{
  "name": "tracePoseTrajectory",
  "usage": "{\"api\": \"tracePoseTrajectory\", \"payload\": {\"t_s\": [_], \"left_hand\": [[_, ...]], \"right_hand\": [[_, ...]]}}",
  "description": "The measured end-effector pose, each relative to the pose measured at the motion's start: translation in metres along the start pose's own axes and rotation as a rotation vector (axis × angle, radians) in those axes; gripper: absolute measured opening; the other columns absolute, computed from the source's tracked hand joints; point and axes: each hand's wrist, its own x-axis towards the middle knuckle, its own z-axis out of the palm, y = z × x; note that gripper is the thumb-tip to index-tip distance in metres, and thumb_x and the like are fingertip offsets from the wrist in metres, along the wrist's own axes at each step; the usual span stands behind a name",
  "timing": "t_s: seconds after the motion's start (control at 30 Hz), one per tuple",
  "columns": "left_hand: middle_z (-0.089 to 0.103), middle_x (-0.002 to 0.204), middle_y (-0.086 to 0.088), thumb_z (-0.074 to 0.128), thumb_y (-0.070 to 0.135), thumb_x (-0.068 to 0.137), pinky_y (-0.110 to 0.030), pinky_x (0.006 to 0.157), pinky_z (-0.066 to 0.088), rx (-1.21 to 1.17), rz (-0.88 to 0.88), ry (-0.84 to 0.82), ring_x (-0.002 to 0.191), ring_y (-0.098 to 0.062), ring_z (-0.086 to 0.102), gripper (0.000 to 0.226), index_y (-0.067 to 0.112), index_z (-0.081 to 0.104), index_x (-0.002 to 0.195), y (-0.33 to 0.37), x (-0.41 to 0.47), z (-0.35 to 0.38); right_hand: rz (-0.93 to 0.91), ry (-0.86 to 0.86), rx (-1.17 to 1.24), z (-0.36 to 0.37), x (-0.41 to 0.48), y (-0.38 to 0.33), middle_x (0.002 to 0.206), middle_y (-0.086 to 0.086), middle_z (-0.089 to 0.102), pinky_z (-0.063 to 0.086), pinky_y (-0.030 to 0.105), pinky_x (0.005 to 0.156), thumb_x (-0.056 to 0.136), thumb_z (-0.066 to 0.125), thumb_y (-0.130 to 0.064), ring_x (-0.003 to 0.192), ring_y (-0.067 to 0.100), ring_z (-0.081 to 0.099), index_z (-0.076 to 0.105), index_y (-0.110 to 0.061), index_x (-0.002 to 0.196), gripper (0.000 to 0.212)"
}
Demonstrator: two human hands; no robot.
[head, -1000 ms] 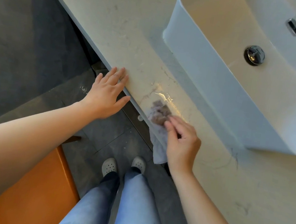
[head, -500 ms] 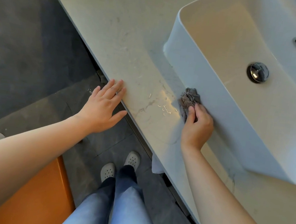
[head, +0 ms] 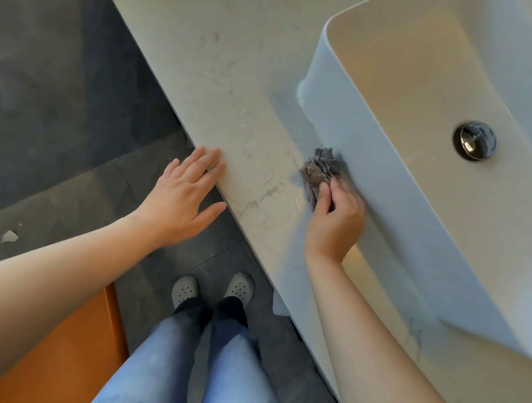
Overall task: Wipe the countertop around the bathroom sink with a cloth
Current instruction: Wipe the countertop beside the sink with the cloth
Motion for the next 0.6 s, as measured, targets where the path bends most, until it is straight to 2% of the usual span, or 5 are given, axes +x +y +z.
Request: {"api": "tracePoseTrajectory", "payload": {"t_s": [0.17, 0.33, 0.5, 0.6], "left_hand": [[0.005, 0.159, 0.0, 0.025, 0.056, 0.09, -0.046, 0.118, 0.008, -0.05, 0.019, -0.02, 0.146, -0.018, -0.004, 0.072, 0.016, 0.019, 0.15, -0.001, 0.001, -0.007], [0.023, 0.155, -0.008, 0.043, 0.037, 0.097, -0.045, 0.118, 0.014, -0.084, 0.034, 0.057, 0.145, -0.024, 0.012, 0.056, 0.01, 0.032, 0.145, -0.016, -0.001, -0.02], [0.019, 0.156, -0.009, 0.048, 0.032, 0.095, -0.041, 0.117, 0.014, -0.047, 0.018, 0.064, 0.145, -0.026, 0.011, 0.06, 0.009, 0.028, 0.147, -0.033, -0.003, -0.028], [0.017, 0.157, -0.009, 0.048, 0.033, 0.095, -0.041, 0.117, 0.013, -0.041, 0.032, 0.056, 0.146, -0.025, 0.009, 0.061, 0.01, 0.027, 0.147, -0.035, -0.001, -0.029]], "right_hand": [[0.009, -0.084, -0.002, -0.009, -0.033, -0.014, 0.111, 0.007, 0.07, 0.046, 0.03, 0.086, 0.089, 0.063, -0.017, 0.098, 0.026, 0.061, 0.069, -0.006, 0.11, 0.025], [-0.01, -0.206, 0.055, -0.014, -0.087, -0.036, 0.11, 0.004, 0.07, 0.039, 0.019, 0.09, 0.086, 0.067, -0.017, 0.101, 0.022, 0.06, 0.07, -0.009, 0.11, 0.025], [-0.045, -0.403, 0.188, -0.025, -0.111, -0.058, 0.103, -0.003, 0.072, 0.051, 0.025, 0.087, 0.084, 0.069, -0.011, 0.098, 0.01, 0.062, 0.073, -0.014, 0.103, 0.02], [0.081, -0.348, 0.288, -0.036, -0.11, -0.064, 0.101, -0.011, 0.069, 0.05, 0.023, 0.089, 0.083, 0.069, -0.01, 0.098, 0.006, 0.063, 0.073, -0.016, 0.103, 0.021]]}}
